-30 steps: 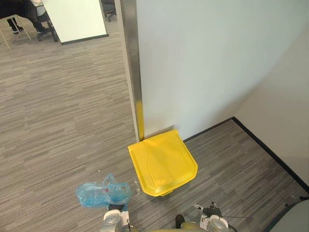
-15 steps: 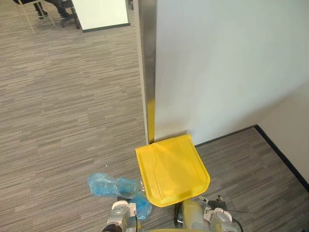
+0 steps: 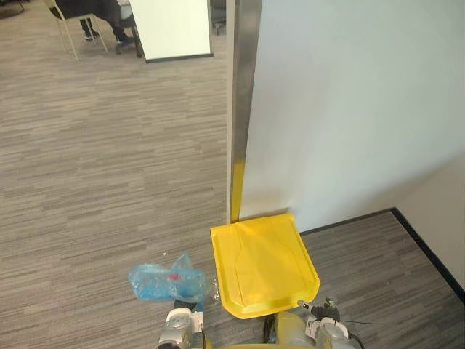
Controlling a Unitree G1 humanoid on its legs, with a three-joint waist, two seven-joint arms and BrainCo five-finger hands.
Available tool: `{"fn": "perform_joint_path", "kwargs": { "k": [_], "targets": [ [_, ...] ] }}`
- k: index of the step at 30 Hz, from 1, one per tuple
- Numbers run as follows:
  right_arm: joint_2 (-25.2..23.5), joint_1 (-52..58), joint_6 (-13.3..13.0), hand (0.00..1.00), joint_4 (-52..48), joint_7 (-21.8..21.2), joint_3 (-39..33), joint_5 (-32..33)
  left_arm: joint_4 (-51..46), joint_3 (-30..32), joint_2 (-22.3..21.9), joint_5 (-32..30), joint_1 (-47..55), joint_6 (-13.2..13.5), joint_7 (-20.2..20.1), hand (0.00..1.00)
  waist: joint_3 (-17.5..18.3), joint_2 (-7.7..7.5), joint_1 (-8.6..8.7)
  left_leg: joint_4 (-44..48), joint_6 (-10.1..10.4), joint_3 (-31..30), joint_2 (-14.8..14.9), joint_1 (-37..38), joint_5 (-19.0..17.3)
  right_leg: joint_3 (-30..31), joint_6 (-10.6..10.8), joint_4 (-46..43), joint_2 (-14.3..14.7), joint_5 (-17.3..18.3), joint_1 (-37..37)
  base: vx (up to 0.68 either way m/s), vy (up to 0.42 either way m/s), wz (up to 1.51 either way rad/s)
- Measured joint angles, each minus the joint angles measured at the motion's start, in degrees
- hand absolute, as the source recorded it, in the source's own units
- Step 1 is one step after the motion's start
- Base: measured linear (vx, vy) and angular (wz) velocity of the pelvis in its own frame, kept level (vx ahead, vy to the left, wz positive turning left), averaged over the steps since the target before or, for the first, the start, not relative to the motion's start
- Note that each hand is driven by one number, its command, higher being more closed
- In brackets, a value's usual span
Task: Gather rubbish on tea table into small bin, then transfer packed bag to large trash can.
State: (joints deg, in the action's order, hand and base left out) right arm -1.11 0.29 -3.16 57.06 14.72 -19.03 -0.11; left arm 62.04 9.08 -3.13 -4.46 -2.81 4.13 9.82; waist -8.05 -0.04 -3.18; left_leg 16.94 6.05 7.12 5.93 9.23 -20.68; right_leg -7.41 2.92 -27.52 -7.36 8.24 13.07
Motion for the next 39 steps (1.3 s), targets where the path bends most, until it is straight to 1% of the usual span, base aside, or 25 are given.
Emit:
{"fn": "perform_joint_path", "kwargs": {
  "k": [3, 5, 6, 7, 8, 9, 10, 11, 12, 13, 14, 15, 16, 17, 18, 19, 22, 24, 27, 29, 30, 31, 34, 37, 39],
  "targets": [
    [-0.3, 0.8, 0.1, 0.00, 0.0, 0.0, 0.1, 0.0, 0.0, -0.3, 0.1, 0.0, 0.3, 0.0, 0.0, 1.00, 0.6, -0.81, 0.03, -2.6, -0.1, 0.4, -0.7, 1.2, 1.6, -0.2, 0.0, -0.3, -0.8, -0.1, -0.2, -0.01, -0.009, 0.02],
    [-0.5, 0.9, 0.2, 0.00, 0.1, -0.1, 0.1, 0.0, 0.0, -1.7, 0.3, 0.0, 0.3, 0.0, -0.1, 1.00, 0.5, -1.03, 0.28, -3.3, -0.2, 0.4, -0.6, 1.9, 2.3, -0.2, 0.5, -0.4, -1.1, -0.6, -0.8, -0.04, -0.028, 0.11],
    [-0.6, 1.0, 0.2, 0.00, -0.1, -0.1, 0.0, 0.0, 0.0, -2.2, 0.3, 0.0, 0.3, 0.0, -0.1, 1.00, 0.5, -1.35, 0.71, -3.0, -0.3, 0.2, -0.5, 1.9, 2.4, 0.0, 1.3, -1.5, -1.5, -1.8, -0.5, -0.10, -0.006, 0.05],
    [-0.5, 1.0, 0.2, 0.00, -0.1, -0.2, 0.0, 0.0, 0.0, -2.1, 0.2, 0.0, 0.2, 0.0, 0.0, 1.00, 0.5, -1.24, 0.69, -2.8, -0.7, 0.5, -0.1, 1.6, 3.3, 0.9, 3.3, -1.1, -0.8, -4.5, 0.3, -0.14, -0.002, 0.03],
    [-0.4, 1.0, 0.2, 0.00, -0.1, -0.2, -0.1, 0.0, 0.2, -2.0, -0.1, 0.0, 0.4, 0.1, 0.0, 1.00, 0.7, -0.19, 0.64, -3.2, -1.0, 0.9, 0.9, 1.2, 3.8, 1.9, 3.2, -1.3, -0.2, -4.4, 0.2, -0.16, -0.017, 0.23],
    [-0.9, 1.3, 0.2, 0.00, -1.6, -0.1, -0.2, 0.0, 0.5, -1.6, 0.4, 0.0, 0.3, 0.1, 0.0, 1.00, 0.9, -1.50, 1.20, -4.4, -0.6, 0.8, 0.8, 0.8, 5.3, 4.4, 1.6, -13.5, -0.9, -1.0, 1.9, -0.10, -0.044, 0.36],
    [-1.4, 1.9, 0.2, 0.00, -1.7, -0.2, -0.1, 0.0, 0.6, -1.5, 0.8, 0.0, 0.4, 0.0, 0.0, 1.00, 1.0, -2.69, 1.25, -4.8, -0.4, 0.4, 0.5, 0.7, 5.9, 5.3, 2.1, -18.0, -1.7, 0.1, 1.7, -0.08, -0.110, 0.57],
    [-1.8, 2.8, 0.2, 0.00, -1.2, -0.2, 0.0, 0.0, 0.4, -1.5, 1.4, 0.1, 0.6, 0.0, 0.0, 1.00, 1.7, -3.81, 1.06, -4.1, -0.2, -0.3, 0.4, -0.5, 6.1, 6.1, 1.9, -21.8, -2.6, 0.9, 0.5, -0.03, -0.115, 0.32],
    [-1.8, 3.3, 0.3, 0.00, -0.9, -0.3, 0.0, 0.0, 0.2, -1.2, 1.5, 0.1, 0.6, -0.1, 0.0, 1.00, 2.0, -4.27, 0.89, -3.4, 0.1, -0.2, 0.3, -1.2, 6.2, 6.0, 2.6, -20.4, -2.9, 1.3, 0.1, -0.03, -0.133, 0.06],
    [-1.5, 3.3, 0.3, 0.00, -0.9, -0.5, 0.1, 0.0, 0.2, 0.2, 1.2, 0.2, 0.2, -0.2, 0.0, 1.00, 2.3, -3.59, 0.52, -3.4, 0.3, 0.6, 0.7, -1.8, 7.2, 4.2, 2.4, -16.4, -1.4, 1.2, -0.9, -0.08, -0.070, -0.45],
    [-0.9, 3.3, 0.3, 0.00, -1.1, -0.3, -0.2, 0.0, 0.4, 1.4, 0.2, 0.5, 0.3, -0.7, 0.1, 1.00, 3.6, -1.87, -0.46, -6.1, -1.5, 2.7, 2.0, -2.4, 9.3, 4.8, 2.2, -7.2, 1.2, 1.2, -3.5, -0.07, -0.040, -0.61],
    [-0.7, 3.1, 0.4, 0.00, -1.1, -0.3, -0.3, 0.0, 0.4, 1.5, -0.1, 0.8, 0.3, -0.7, 0.1, 1.00, 4.3, -0.80, -0.70, -7.0, -1.9, 3.8, 2.5, -2.8, 10.4, 5.2, 2.1, -3.2, 1.9, 1.2, -4.7, -0.10, -0.017, -0.78],
    [-0.6, 2.1, 0.4, 0.00, -1.0, -0.3, -0.4, 0.0, -0.2, 1.3, -0.1, 1.3, 0.6, -0.7, 0.1, 1.00, 4.6, -0.48, -0.75, -8.1, -0.5, 5.7, 2.4, -4.3, 11.9, 6.1, 1.4, 3.4, 2.2, 1.7, -5.2, -0.09, -0.061, -0.63],
    [-0.7, 1.0, 0.4, 0.00, 0.3, -0.5, -0.3, 0.0, -0.2, 0.5, 0.9, 1.4, 0.5, -0.7, 0.2, 1.00, 4.5, -0.46, -0.12, -8.4, -0.3, 5.8, 2.1, -5.4, 12.0, 6.8, 0.8, 8.4, 2.3, 2.1, -5.6, -0.14, -0.101, -0.60],
    [-0.4, 0.3, 0.6, 0.00, 1.3, -0.5, -0.4, 0.0, 0.1, -0.3, 1.0, 1.6, 0.3, -0.7, 0.2, 1.00, 4.0, 0.49, -0.02, -8.8, 0.0, 5.5, 2.6, -5.5, 12.3, 6.7, 0.4, 10.3, 3.1, 0.5, -6.0, -0.19, -0.103, -0.29],
    [-0.2, 0.0, 0.9, 0.00, 1.4, -0.5, -0.7, 0.0, 0.7, -1.7, 1.3, 2.4, 0.4, -0.7, 0.1, 1.00, 3.3, 0.64, -0.01, -9.2, 0.1, 4.5, 2.6, -5.6, 13.3, 6.7, 0.4, 12.9, 3.4, -1.1, -7.1, -0.21, -0.071, -0.04],
    [1.2, 0.8, 1.0, 0.00, 2.7, -0.3, -1.1, 0.0, 0.5, -1.8, 1.5, 2.5, 0.9, -0.7, 0.1, 1.00, 3.1, 0.60, 0.09, -11.0, 0.2, 1.7, 2.4, -5.4, 13.3, 5.3, 0.7, 13.7, 3.2, -1.9, -8.2, -0.19, -0.010, 0.29],
    [1.2, 1.0, 1.0, 0.00, 2.7, -0.3, -0.9, 0.0, 0.3, -1.5, 1.9, 2.5, 0.8, -0.7, 0.1, 1.00, 2.7, 0.10, -0.04, -10.8, 0.1, 1.6, 2.3, -6.5, 13.8, 4.8, 1.0, 14.7, 2.8, -2.9, -8.1, -0.19, 0.006, 0.17],
    [1.1, 1.0, 1.0, 0.00, 2.4, -0.3, 0.2, 0.0, 0.1, -1.1, 2.3, 3.2, 0.8, -0.7, 0.1, 1.00, 2.1, -0.11, 0.02, -10.7, 0.2, 1.8, 1.9, -7.1, 14.1, 4.9, 1.0, 15.8, 2.4, -3.8, -7.9, -0.12, 0.013, -0.01],
    [1.2, 1.0, 1.0, 0.00, 2.5, -0.3, 0.6, 0.0, -0.8, -1.0, 2.2, 3.5, 1.2, -0.7, 0.1, 1.00, 1.8, 0.36, 0.00, -10.7, 0.1, 2.1, 1.9, -7.4, 14.1, 5.2, 0.9, 14.8, 2.2, -4.0, -7.0, -0.09, 0.005, -0.09],
    [1.2, 0.8, 1.0, 0.00, 2.4, -0.2, 1.0, 0.0, -1.0, -1.0, 2.2, 3.5, 1.3, -0.7, 0.1, 1.00, 1.9, -0.10, -0.10, -10.7, -0.2, 2.5, 1.9, -7.6, 14.1, 5.4, 0.8, 13.8, 2.0, -3.8, -6.0, -0.03, -0.019, -0.09],
    [1.2, 0.8, 1.0, 0.00, 2.3, -0.3, 1.1, 0.0, -1.0, -0.8, 2.2, 3.5, 1.3, -0.7, 0.1, 1.00, 1.9, -0.09, -0.07, -10.9, -0.9, 3.0, 1.9, -7.7, 14.1, 5.5, 0.7, 13.7, 1.9, -3.7, -5.6, -0.02, -0.016, -0.11],
    [1.2, 0.9, 1.0, 0.00, 2.2, -0.3, 1.0, 0.0, -1.1, 0.7, 1.8, 3.5, 1.3, -0.7, 0.1, 1.00, 2.5, 0.06, 0.03, -13.1, -1.2, 4.2, 1.3, -7.0, 14.2, 6.3, 0.8, 13.7, 2.0, -3.7, -4.0, 0.04, -0.007, -0.22],
    [1.2, 1.0, 1.0, 0.00, 2.3, -0.3, -1.1, 0.0, -0.5, 0.5, 1.7, 3.5, 1.6, -0.7, 0.1, 1.00, 2.9, 0.63, 0.47, -14.9, -1.0, 4.3, 1.1, -5.3, 14.3, 7.8, 1.0, 13.8, 3.0, -3.2, -4.3, 0.10, 0.003, -0.27],
    [1.3, 1.5, 1.0, 0.00, 2.3, -0.4, -1.7, 0.0, 0.0, 0.0, 1.8, 3.5, 1.7, -0.7, 0.1, 1.00, 3.0, 0.58, 0.85, -15.8, 0.1, 4.2, 1.1, -4.7, 15.2, 8.2, 1.2, 14.0, 3.3, -3.3, -4.3, 0.12, 0.039, -0.20]
  ]
}}
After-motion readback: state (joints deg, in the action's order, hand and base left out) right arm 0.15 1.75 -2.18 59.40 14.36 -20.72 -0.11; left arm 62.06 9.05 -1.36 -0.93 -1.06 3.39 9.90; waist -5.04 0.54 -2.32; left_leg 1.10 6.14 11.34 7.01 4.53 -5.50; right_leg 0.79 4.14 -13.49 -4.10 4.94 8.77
